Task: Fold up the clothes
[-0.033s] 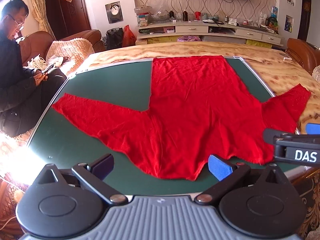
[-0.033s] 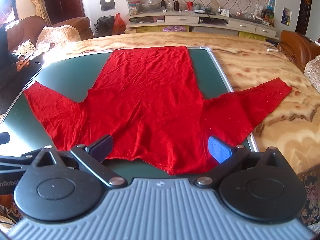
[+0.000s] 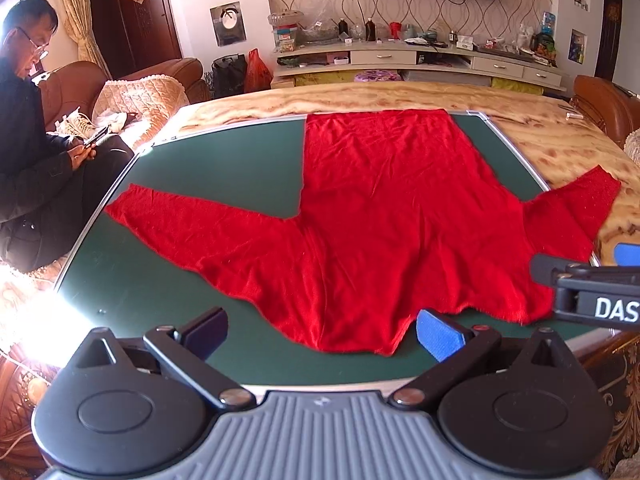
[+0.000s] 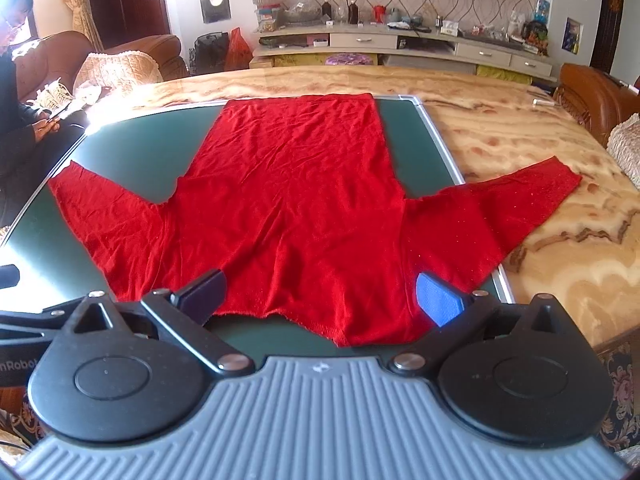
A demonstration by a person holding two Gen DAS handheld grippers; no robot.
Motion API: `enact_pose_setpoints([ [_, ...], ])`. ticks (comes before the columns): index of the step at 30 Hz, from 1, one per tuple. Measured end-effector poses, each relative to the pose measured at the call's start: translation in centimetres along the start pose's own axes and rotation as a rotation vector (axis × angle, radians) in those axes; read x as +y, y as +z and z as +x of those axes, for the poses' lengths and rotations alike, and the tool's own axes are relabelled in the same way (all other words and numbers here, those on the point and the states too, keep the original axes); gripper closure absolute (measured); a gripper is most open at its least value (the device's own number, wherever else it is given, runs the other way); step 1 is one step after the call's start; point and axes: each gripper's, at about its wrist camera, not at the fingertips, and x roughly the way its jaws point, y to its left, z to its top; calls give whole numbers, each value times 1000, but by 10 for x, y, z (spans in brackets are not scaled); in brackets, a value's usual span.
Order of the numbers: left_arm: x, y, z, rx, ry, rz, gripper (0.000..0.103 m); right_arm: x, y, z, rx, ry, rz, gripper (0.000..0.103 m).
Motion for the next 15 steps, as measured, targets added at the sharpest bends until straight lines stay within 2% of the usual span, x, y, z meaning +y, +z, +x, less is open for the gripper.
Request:
enact_pose_setpoints([
  [8,20,-26,-22,-27,27,2,0,9,-24,-26,-21,-6,-24,0],
  [11,25,-25,-26,7,18,5,0,12,-33,-36,-28,-8,-32,0],
  [15,22,-34,-36,3,-17,-19,0,17,-46,-49,-39,-11,-44,0],
])
